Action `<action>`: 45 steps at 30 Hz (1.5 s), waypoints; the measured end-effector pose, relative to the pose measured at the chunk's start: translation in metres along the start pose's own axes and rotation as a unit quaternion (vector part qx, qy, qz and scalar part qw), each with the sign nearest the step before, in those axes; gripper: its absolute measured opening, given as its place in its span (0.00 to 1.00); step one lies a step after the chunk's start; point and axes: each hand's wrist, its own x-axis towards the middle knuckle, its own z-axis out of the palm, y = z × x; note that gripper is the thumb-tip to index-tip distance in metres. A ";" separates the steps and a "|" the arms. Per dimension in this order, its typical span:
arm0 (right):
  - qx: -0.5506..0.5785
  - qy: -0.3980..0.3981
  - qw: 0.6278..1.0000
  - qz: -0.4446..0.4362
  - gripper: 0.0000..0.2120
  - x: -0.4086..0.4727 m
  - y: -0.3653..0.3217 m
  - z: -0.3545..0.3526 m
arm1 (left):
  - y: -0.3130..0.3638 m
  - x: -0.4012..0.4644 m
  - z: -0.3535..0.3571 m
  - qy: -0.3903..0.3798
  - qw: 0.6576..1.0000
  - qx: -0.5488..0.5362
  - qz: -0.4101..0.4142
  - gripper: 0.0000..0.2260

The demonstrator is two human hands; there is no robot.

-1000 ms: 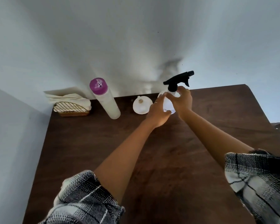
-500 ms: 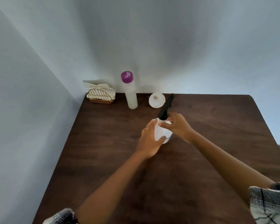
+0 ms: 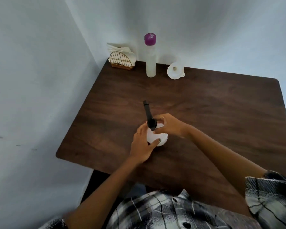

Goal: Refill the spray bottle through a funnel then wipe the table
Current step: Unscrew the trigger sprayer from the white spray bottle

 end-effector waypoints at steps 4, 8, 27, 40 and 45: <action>0.015 0.012 1.000 0.012 0.19 -0.009 0.004 0.004 | 0.002 -0.008 0.005 0.028 0.999 0.032 -0.009 0.34; 0.017 0.045 0.999 0.016 0.17 -0.015 0.013 0.007 | 0.005 -0.012 0.010 0.055 0.997 0.055 -0.010 0.35; 0.007 0.296 0.955 -0.026 0.14 -0.022 0.008 0.038 | 0.016 -0.008 0.022 0.134 0.984 0.116 0.029 0.36; 0.008 0.357 0.932 -0.066 0.19 -0.017 0.006 0.040 | 0.007 -0.004 0.024 0.153 0.980 0.125 0.039 0.34; 0.038 0.181 0.981 -0.054 0.34 -0.023 0.008 0.023 | 0.008 -0.006 0.025 0.158 0.979 0.124 0.027 0.35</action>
